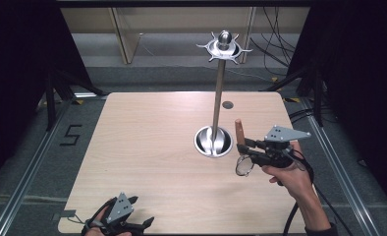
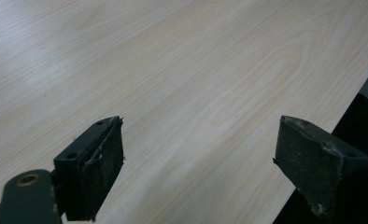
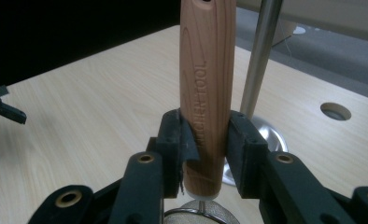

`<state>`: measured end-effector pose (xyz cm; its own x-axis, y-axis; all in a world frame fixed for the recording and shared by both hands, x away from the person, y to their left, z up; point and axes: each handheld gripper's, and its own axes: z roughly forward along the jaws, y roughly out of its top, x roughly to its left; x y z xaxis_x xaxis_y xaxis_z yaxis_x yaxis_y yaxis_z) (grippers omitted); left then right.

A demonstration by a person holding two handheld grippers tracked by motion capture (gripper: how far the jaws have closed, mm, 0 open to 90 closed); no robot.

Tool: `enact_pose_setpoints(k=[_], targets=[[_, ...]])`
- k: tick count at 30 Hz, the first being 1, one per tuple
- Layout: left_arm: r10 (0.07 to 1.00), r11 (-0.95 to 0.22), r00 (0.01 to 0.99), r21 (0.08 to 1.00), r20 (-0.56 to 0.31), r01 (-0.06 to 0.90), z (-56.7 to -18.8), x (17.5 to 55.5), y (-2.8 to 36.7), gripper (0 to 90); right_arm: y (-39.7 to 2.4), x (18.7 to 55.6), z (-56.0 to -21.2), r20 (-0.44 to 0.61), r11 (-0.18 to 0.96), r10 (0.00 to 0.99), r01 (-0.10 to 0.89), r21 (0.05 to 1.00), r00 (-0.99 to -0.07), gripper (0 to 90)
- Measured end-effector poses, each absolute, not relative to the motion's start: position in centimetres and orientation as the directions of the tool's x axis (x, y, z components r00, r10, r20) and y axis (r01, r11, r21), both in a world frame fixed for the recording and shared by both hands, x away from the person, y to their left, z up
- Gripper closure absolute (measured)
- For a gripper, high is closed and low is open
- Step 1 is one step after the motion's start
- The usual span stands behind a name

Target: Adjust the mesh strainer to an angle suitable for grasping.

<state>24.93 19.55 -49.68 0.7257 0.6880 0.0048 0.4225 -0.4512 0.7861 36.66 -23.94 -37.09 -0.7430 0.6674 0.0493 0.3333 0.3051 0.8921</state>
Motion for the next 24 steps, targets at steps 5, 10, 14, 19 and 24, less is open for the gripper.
enact_pose_setpoints(k=[5, 10, 14, 19, 24], targets=[[0.688, -0.456, 0.726, 0.779, 0.001, 0.431, -49.7, 24.9, 19.6, 14.9, -23.8, 37.1, -36.2, 0.067, 0.278, 0.667, 0.331, 0.902, -0.742, 69.4], [0.691, -0.442, 0.723, 0.787, -0.007, 0.43, -49.7, 24.9, 19.5, 14.9, -23.6, 37.7, -34.7, 0.064, 0.255, 0.667, 0.308, 0.917, -0.743, 69.4], [0.688, -0.451, 0.726, 0.787, 0.006, 0.422, -49.7, 24.9, 19.5, 14.9, -23.4, 38.4, -33.0, 0.057, 0.229, 0.668, 0.278, 0.933, -0.742, 69.4], [0.687, -0.455, 0.727, 0.782, 0.003, 0.426, -49.7, 24.9, 19.6, 14.9, -23.1, 38.7, -31.8, 0.047, 0.227, 0.673, 0.266, 0.937, -0.738, 69.4], [0.69, -0.449, 0.724, 0.785, 0.0, 0.427, -49.7, 24.9, 19.6, 14.9, -22.6, 39.4, -30.3, 0.045, 0.2, 0.667, 0.236, 0.951, -0.744, 69.4]])
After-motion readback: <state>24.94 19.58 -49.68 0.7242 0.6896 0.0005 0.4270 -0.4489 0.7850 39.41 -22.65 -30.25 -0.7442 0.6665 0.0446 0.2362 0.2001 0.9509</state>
